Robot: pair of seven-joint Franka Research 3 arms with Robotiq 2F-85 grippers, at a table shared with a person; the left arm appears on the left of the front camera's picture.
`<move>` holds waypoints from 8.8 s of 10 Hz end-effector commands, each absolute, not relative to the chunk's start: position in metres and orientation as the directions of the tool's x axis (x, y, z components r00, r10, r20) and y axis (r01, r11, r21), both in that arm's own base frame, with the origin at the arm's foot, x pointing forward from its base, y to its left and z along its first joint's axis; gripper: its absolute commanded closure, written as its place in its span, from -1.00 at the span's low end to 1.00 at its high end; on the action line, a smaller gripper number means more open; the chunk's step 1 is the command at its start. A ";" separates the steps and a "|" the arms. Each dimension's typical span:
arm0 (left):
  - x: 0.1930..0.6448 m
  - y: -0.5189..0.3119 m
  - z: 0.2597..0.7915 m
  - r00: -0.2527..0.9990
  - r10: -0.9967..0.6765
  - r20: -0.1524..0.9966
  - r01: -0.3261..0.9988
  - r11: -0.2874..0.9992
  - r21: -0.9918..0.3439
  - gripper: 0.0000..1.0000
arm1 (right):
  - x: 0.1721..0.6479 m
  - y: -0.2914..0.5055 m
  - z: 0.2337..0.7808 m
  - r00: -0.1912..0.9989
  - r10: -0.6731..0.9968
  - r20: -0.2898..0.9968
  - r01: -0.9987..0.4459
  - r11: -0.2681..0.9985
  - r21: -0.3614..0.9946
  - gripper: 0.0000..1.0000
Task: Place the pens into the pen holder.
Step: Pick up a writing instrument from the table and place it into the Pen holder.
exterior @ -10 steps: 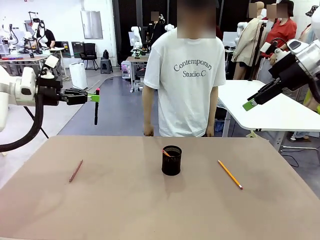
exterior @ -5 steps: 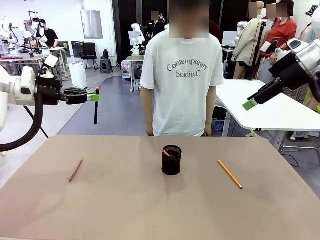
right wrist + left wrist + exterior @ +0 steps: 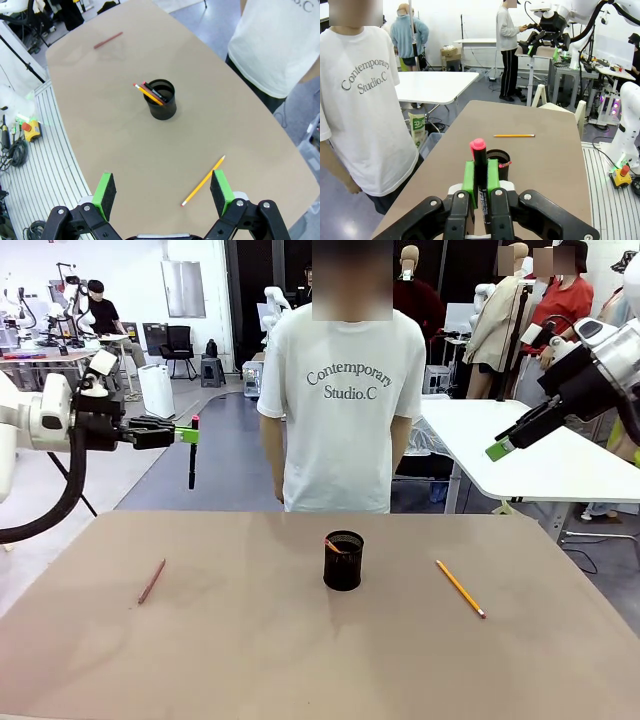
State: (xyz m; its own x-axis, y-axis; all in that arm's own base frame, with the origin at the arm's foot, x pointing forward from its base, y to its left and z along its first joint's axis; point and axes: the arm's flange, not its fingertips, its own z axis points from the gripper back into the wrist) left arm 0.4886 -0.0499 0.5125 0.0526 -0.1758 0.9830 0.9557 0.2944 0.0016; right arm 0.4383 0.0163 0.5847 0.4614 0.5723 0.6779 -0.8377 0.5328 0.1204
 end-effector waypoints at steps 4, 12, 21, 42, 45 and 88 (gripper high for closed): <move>0.512 -0.107 0.494 -0.060 -0.150 0.987 0.967 0.237 0.094 1.00 | 0.438 0.016 0.586 0.456 0.567 0.686 -0.841 0.527 0.123 -1.00; 0.588 -0.280 0.438 -0.186 -0.036 0.982 0.981 -0.056 0.183 1.00 | 0.438 0.016 0.586 0.456 0.567 0.686 -0.841 0.527 0.123 -1.00; 0.592 -0.294 0.430 -0.165 -0.035 0.986 0.984 -0.069 0.162 1.00 | 0.438 0.016 0.586 0.456 0.567 0.686 -0.841 0.527 0.123 -1.00; 0.598 -0.327 0.358 -0.150 -0.021 0.988 0.969 -0.202 0.143 -1.00 | 0.438 0.016 0.586 0.456 0.567 0.686 -0.841 0.527 0.123 -1.00; 0.596 -0.326 0.363 -0.155 -0.035 0.987 0.967 -0.208 0.145 -1.00 | 0.438 0.016 0.586 0.456 0.567 0.686 -0.841 0.527 0.123 -1.00; 0.556 -0.128 0.410 0.954 -0.296 0.050 0.286 0.946 0.151 -1.00 | 0.438 0.016 0.586 0.456 0.567 0.686 -0.841 0.527 0.123 -1.00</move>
State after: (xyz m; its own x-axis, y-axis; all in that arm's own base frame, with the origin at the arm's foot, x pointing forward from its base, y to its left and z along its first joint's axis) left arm 0.5590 -0.1315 0.4166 0.9316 -0.3609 0.0434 0.3466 0.9179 0.1930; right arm 0.4381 0.0161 0.5847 0.4619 0.5725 0.6774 -0.8373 0.5334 0.1201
